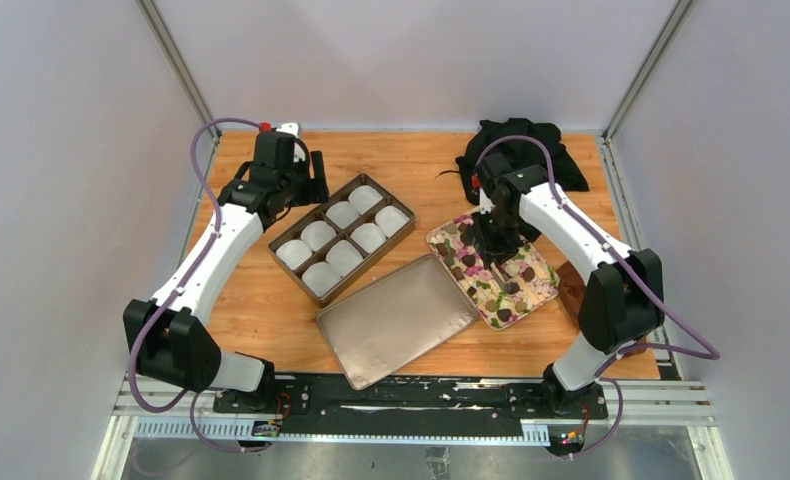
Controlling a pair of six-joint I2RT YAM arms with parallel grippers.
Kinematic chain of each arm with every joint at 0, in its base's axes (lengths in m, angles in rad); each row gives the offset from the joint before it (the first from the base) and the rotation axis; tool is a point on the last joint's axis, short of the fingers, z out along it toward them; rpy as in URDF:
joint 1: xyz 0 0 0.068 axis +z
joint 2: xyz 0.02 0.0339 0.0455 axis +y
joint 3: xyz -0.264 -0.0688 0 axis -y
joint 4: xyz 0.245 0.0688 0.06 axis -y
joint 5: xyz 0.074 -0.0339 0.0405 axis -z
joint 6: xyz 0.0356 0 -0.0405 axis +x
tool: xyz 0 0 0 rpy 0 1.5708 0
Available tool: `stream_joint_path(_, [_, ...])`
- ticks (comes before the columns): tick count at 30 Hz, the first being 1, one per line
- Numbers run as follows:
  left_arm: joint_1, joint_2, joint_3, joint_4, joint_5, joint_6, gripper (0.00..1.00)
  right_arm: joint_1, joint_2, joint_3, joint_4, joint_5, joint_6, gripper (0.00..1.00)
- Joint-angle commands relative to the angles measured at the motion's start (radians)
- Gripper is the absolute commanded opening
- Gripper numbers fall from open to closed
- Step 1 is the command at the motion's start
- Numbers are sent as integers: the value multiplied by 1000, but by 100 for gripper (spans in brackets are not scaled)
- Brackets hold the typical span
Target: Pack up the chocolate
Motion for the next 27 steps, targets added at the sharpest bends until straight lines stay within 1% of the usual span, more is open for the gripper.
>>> stream_joint_path(1, [5, 0, 1, -6, -9, 0, 77, -12, 22, 39, -34, -14, -32, 30])
stream_joint_path(8, [5, -4, -2, -8, -12, -2, 77, -12, 77, 68, -17, -18, -38, 34])
stream_joint_path(11, [5, -7, -6, -8, -14, -3, 77, -12, 88, 73, -18, -9, -40, 38])
stream_joint_path(27, [5, 17, 12, -3, -3, -1, 77, 0, 130, 86, -45, 75, -85, 39])
